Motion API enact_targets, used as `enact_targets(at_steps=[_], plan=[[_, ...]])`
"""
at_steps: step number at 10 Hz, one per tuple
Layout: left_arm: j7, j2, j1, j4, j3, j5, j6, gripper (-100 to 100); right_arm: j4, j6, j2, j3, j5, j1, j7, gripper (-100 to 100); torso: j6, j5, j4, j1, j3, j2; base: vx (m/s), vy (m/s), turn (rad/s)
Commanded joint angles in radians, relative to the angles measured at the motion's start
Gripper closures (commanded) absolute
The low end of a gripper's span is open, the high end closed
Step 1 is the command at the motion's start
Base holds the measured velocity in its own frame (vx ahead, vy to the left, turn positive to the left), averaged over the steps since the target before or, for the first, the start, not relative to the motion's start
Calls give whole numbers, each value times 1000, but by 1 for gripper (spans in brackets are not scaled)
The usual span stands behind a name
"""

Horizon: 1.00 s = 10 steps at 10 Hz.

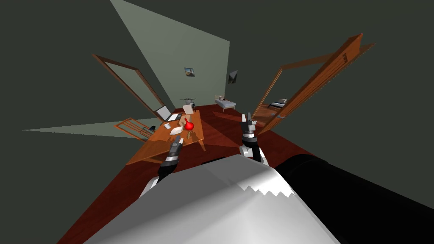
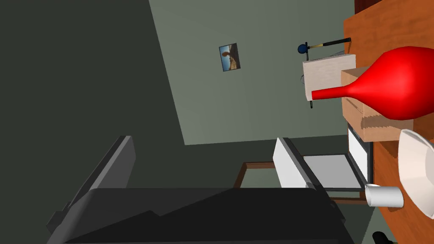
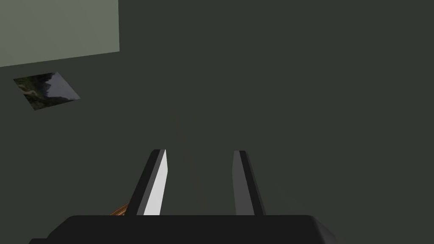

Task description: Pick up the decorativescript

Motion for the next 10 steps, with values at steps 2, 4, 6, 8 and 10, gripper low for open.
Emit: enact_targets(at_steps=[2, 4, 6, 8, 10], plan=[[15, 28, 15, 69, -6, -33, 20, -100, 0, 0, 0, 0, 0, 0, 0, 0, 0, 0, 0, 2, -1, -3, -61, -67, -93], [21, 47, 26, 112, -6, -52, 30, -100, 0, 0, 0, 0, 0, 0, 0, 0, 0, 1, -1, 5, -3, -6, -31, -49, -127], [26, 67, 38, 147, -7, -70, 41, -100, 0, 0, 0, 0, 0, 0, 0, 0, 0, 1, -1, 5, -4, -7, -22, -59, -125], [27, 88, 52, 212, -8, -88, 53, -100, 0, 0, 0, 0, 0, 0, 0, 0, 0, 1, -1, 4, -4, -7, -11, -61, -115], [27, 109, 67, 266, -9, -105, 66, -100, 0, 0, 0, 0, 0, 0, 0, 0, 0, 1, -2, 4, -5, -8, 6, -57, -154]])
